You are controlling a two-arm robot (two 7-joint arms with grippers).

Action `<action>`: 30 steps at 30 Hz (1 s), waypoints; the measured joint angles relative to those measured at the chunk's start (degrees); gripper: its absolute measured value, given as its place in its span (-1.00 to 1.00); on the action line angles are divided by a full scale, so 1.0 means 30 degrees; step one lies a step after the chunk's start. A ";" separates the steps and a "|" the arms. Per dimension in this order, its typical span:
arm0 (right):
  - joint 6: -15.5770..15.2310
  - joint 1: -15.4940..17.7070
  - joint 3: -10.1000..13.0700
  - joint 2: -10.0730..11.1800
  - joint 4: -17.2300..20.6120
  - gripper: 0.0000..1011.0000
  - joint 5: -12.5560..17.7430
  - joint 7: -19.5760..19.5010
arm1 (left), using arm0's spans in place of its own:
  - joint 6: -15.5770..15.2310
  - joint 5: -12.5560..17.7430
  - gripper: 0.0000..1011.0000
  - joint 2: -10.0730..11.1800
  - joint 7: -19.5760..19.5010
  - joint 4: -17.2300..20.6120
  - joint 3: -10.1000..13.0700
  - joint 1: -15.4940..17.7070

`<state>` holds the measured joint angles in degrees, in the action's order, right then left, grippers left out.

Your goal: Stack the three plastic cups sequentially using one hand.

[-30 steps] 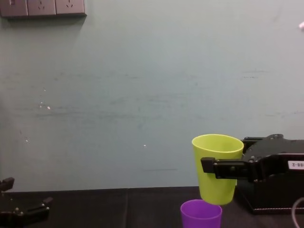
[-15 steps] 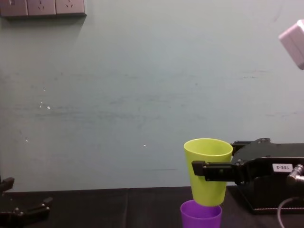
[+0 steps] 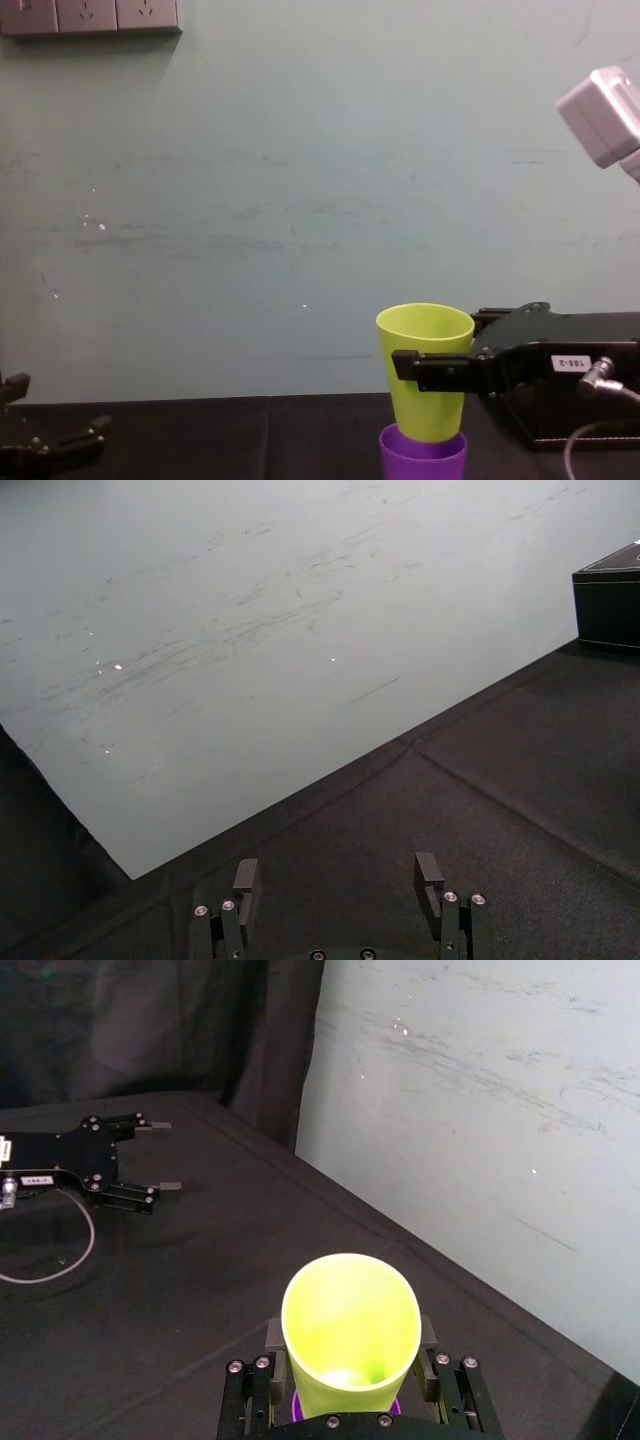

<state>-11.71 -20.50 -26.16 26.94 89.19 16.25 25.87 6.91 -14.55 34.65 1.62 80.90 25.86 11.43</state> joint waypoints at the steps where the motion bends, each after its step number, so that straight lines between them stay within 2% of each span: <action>1: 0.0000 -0.0033 -0.0008 -0.0018 -0.0052 0.45 -0.0011 0.0021 | 0.0000 0.0001 1.00 0.0000 0.0000 0.0000 0.0000 -0.0001; 30: 0.0128 -0.0201 -0.0036 -0.0502 -0.0964 0.45 -0.0444 0.0118 | 0.0000 0.0000 1.00 -0.0001 0.0000 0.0000 0.0000 -0.0001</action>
<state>-11.32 -21.11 -26.26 25.43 86.30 14.92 26.22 6.91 -14.55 34.64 1.62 80.90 25.86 11.43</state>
